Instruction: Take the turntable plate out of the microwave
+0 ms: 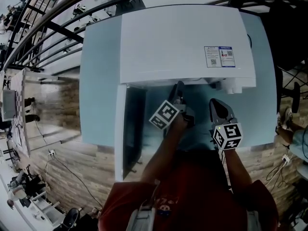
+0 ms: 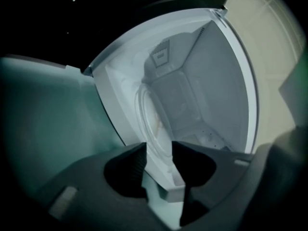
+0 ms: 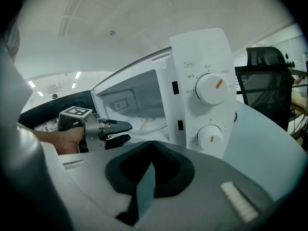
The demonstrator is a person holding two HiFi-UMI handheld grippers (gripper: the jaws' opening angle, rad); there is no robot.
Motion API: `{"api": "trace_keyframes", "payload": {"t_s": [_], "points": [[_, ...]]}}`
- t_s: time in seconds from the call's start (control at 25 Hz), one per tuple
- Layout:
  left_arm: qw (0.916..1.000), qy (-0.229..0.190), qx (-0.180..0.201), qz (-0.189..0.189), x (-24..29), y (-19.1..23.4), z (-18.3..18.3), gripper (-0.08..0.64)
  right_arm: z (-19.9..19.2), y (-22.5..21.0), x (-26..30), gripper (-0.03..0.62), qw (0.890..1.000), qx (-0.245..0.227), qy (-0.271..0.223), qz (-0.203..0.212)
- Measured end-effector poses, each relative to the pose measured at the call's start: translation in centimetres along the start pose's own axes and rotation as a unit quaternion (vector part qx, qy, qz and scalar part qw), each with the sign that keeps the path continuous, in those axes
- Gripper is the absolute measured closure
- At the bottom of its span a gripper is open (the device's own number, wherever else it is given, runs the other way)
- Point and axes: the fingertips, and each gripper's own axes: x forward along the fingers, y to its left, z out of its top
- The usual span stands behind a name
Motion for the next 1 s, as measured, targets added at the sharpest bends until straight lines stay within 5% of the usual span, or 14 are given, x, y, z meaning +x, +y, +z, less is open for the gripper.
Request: {"api": "trace_keyframes", "payload": {"t_s": [0.4, 0.72, 1.0], "points": [[0.9994, -0.02, -0.027, 0.002, 0.0, -0.9, 0.4, 0.36, -0.2, 0.3, -0.2, 0.592, 1.0, -0.002, 0.004, -0.002], [0.9964, -0.033, -0.078, 0.009, 0.4, -0.4, 0.8, 0.397, -0.4, 0.4, -0.2, 0.592, 1.0, -0.007, 0.008, -0.002], [0.9925, -0.044, -0.109, 0.034, 0.9, 1.1, 1.1, 0.538, -0.5, 0.7, -0.1, 0.592, 1.0, -0.011, 0.01, 0.003]]}}
